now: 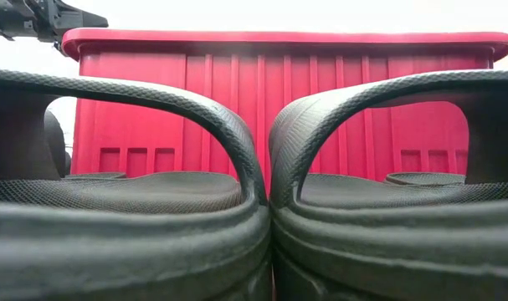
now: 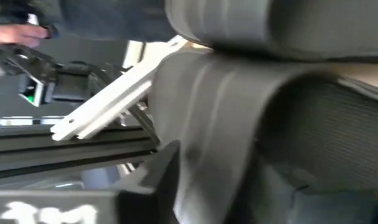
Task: Pick and place slides into bin
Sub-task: Put the black slide into the red container
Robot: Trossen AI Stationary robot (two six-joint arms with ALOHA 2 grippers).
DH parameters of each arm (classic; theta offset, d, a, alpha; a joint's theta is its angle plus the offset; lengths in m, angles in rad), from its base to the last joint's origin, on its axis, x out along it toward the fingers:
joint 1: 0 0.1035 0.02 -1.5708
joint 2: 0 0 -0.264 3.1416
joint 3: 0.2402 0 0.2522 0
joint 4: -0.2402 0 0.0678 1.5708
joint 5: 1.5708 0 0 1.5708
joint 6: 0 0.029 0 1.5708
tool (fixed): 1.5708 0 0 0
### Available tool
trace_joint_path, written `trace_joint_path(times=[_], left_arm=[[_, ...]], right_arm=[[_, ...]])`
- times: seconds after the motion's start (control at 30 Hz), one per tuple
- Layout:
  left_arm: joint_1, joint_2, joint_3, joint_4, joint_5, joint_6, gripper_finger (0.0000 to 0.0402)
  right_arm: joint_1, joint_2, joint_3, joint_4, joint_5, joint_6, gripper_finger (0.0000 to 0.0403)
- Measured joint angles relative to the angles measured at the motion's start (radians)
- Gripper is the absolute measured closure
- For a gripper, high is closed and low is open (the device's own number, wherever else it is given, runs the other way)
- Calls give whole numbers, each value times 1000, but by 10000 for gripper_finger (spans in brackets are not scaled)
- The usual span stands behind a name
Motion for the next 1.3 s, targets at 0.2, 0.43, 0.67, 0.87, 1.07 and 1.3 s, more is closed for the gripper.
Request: trace_joint_path(times=[0.2, 0.43, 0.67, 0.87, 1.07, 1.3], left_arm=[[0, 0, 0, 0, 0, 0, 376], [0, 0, 0, 0, 0, 0, 376], [0, 0, 0, 0, 0, 0, 376], [0, 0, 0, 0, 0, 0, 376], [0, 0, 0, 0, 0, 0, 376], [0, 0, 0, 0, 0, 0, 376]], right_arm=[[0, -6, -3, 80, -20, 39, 388], [0, -57, 2, 71, -21, 99, 397], [4, -122, 75, -15, -22, 71, 399], [21, -137, 122, -103, -29, 67, 400], [23, -137, 123, -89, -32, 66, 401], [24, -141, 227, -35, -12, -18, 402]])
